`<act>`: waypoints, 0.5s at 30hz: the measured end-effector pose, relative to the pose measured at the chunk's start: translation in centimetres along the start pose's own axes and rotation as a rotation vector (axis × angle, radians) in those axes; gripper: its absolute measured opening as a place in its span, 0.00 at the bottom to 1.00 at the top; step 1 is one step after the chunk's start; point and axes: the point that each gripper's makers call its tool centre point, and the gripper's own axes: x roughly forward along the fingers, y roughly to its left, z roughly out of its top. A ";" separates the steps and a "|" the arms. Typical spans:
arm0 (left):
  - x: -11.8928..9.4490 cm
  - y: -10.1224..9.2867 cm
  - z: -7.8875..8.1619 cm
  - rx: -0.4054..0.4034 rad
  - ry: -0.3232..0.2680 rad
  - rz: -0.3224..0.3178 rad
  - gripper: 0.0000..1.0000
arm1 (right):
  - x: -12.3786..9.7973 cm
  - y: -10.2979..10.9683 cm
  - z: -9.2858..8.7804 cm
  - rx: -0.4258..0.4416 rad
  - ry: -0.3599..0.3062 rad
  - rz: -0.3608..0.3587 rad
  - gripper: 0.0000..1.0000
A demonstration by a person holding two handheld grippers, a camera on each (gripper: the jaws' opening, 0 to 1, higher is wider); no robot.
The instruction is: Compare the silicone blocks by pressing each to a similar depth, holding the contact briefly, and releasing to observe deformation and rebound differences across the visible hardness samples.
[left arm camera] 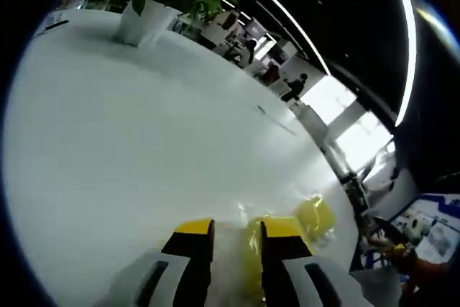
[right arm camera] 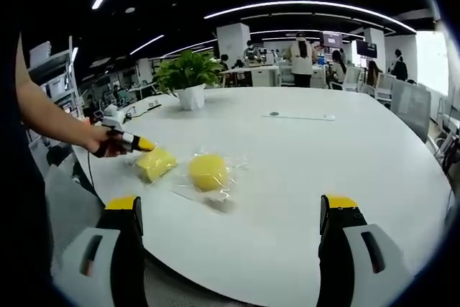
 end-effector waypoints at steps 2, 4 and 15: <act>-0.6 0.3 1.6 0.078 -0.071 0.015 0.47 | 0.0 -0.2 -0.1 0.003 0.001 -0.002 0.96; -1.2 0.4 2.2 0.081 -0.079 0.026 0.63 | 0.1 -0.2 -0.1 0.007 0.000 -0.002 0.96; -4.9 -1.8 4.3 0.321 -0.073 0.034 0.88 | 1.0 0.1 0.2 -0.005 0.007 0.032 0.96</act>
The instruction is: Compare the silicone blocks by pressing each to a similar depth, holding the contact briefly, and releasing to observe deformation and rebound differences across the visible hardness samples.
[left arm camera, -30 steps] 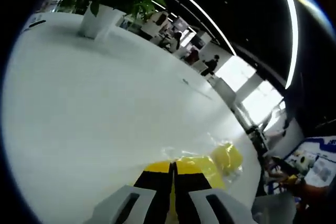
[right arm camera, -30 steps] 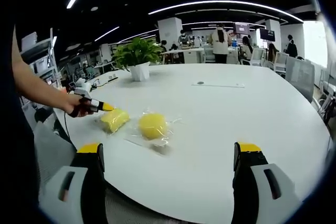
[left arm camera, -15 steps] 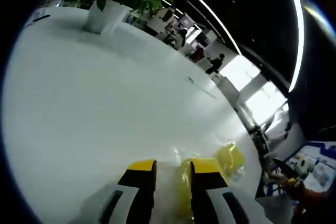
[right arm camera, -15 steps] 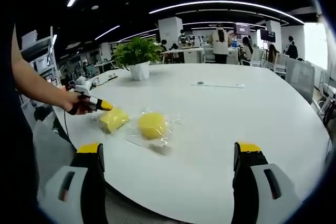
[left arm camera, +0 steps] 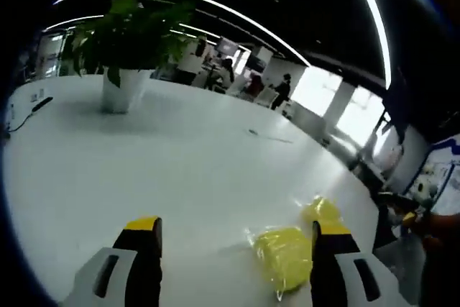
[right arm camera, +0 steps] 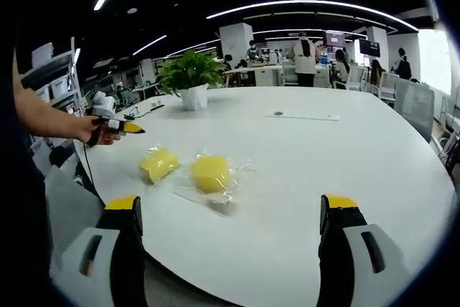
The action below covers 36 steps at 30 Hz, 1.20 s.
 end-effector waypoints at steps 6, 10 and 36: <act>-3.1 -2.5 -0.4 0.200 0.059 -0.002 0.92 | 0.2 -0.1 0.7 -0.044 0.010 0.053 0.96; -5.1 -4.1 -0.3 0.260 0.059 0.004 0.95 | 0.0 -1.0 0.6 -0.054 0.013 0.058 0.96; -11.3 -4.3 0.3 0.121 -0.087 0.073 1.00 | -1.0 -2.2 -0.8 -0.033 0.063 0.069 0.96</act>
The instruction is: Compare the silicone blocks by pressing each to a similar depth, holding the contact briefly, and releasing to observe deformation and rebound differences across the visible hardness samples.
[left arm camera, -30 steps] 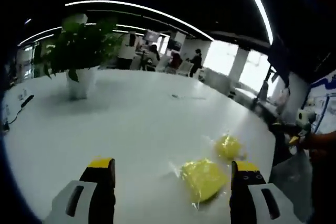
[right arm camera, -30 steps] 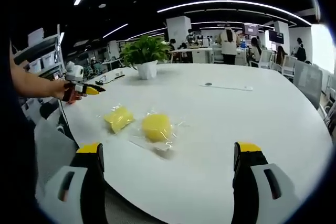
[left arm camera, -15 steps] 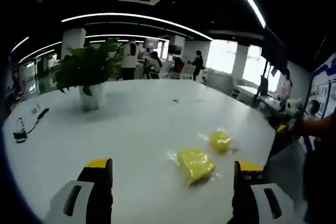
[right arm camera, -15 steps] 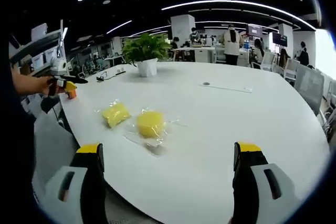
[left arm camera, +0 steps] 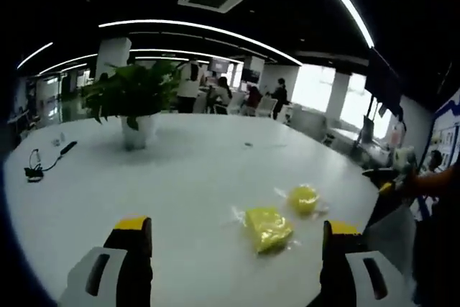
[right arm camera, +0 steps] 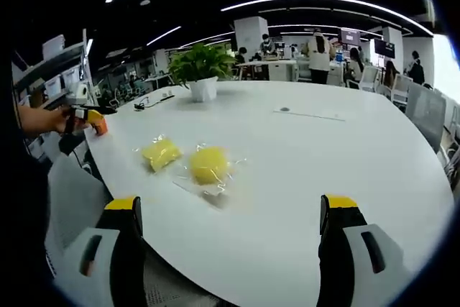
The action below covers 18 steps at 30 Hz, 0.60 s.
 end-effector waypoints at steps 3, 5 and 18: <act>0.0 -0.5 -0.1 0.022 0.008 -0.010 1.00 | -0.3 0.4 0.4 -0.005 -0.017 -0.004 0.96; -0.2 -0.4 -0.1 0.029 0.006 -0.010 1.00 | -0.5 0.4 0.3 -0.007 -0.025 -0.003 0.96; -0.8 0.9 -0.5 0.033 -0.008 0.014 1.00 | -0.5 -0.6 0.4 -0.030 -0.017 -0.013 0.96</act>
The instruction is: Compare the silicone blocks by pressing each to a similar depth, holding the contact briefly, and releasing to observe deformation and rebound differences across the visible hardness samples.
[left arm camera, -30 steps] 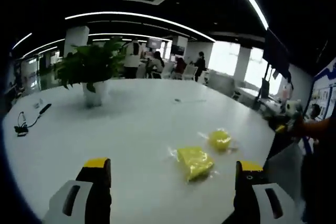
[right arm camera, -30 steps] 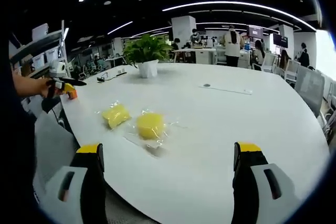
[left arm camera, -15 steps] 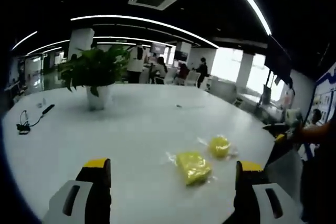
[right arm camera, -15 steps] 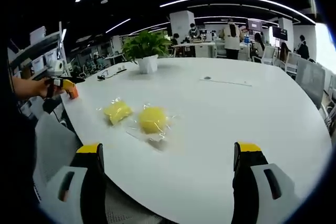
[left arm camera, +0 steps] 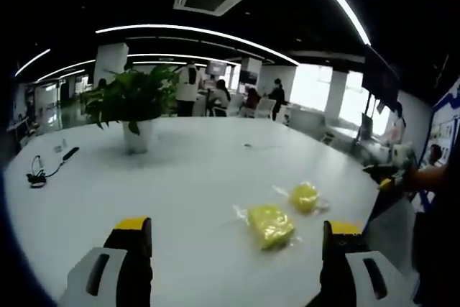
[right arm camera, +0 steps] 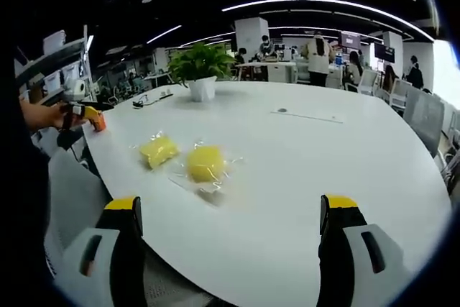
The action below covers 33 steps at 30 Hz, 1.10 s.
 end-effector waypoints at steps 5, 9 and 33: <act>0.4 -0.3 0.0 -0.018 0.001 -0.004 1.00 | 0.1 -0.1 0.4 0.005 -0.008 -0.006 0.96; 1.0 -0.6 0.3 -0.023 -0.001 -0.012 1.00 | 0.0 -0.2 0.4 0.010 -0.015 -0.011 0.96; 6.8 -4.0 1.7 -0.024 0.040 -0.094 1.00 | -0.6 0.4 -0.1 0.025 -0.024 -0.030 0.96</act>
